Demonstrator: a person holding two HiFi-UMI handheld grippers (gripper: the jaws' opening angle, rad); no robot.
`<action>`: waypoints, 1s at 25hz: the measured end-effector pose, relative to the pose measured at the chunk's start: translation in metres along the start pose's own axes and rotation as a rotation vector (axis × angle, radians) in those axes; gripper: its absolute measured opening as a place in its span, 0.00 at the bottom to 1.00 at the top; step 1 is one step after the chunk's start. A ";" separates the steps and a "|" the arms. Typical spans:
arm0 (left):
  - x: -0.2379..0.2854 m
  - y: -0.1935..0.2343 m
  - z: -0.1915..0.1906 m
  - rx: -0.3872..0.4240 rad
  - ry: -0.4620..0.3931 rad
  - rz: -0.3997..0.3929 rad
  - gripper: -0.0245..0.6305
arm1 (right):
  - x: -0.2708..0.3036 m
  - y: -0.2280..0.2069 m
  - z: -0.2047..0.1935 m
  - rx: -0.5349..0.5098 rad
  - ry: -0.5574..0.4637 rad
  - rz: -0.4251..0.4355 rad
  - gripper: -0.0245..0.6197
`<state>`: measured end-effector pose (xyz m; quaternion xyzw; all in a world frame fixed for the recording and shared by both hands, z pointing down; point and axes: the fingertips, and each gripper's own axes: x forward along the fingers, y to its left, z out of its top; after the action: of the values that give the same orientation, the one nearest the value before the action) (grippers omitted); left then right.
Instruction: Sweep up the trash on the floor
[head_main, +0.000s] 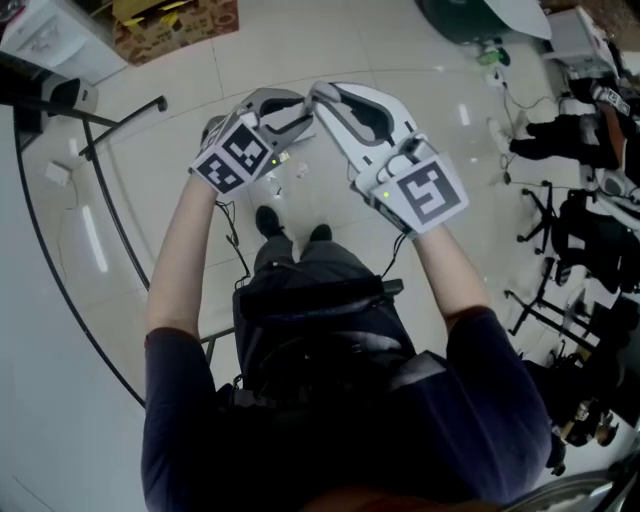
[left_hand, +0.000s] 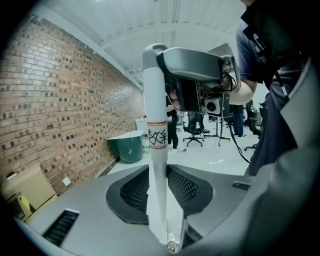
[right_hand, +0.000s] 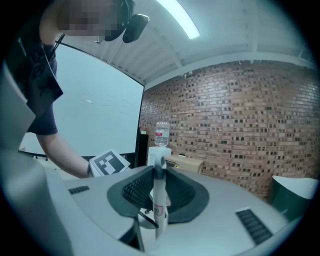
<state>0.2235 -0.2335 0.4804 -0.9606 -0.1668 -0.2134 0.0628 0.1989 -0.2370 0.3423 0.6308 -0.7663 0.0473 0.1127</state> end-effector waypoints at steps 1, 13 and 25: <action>-0.006 0.002 0.010 -0.008 -0.023 0.025 0.23 | -0.004 0.001 0.011 -0.004 -0.017 0.010 0.18; -0.062 -0.045 0.070 0.036 -0.113 0.115 0.16 | -0.059 0.038 0.091 -0.003 -0.192 0.167 0.17; -0.076 -0.111 0.094 0.007 -0.035 0.314 0.16 | -0.136 0.072 0.097 -0.064 -0.283 0.393 0.20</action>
<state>0.1567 -0.1334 0.3689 -0.9782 -0.0163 -0.1835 0.0958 0.1422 -0.1135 0.2216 0.4659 -0.8836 -0.0451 0.0128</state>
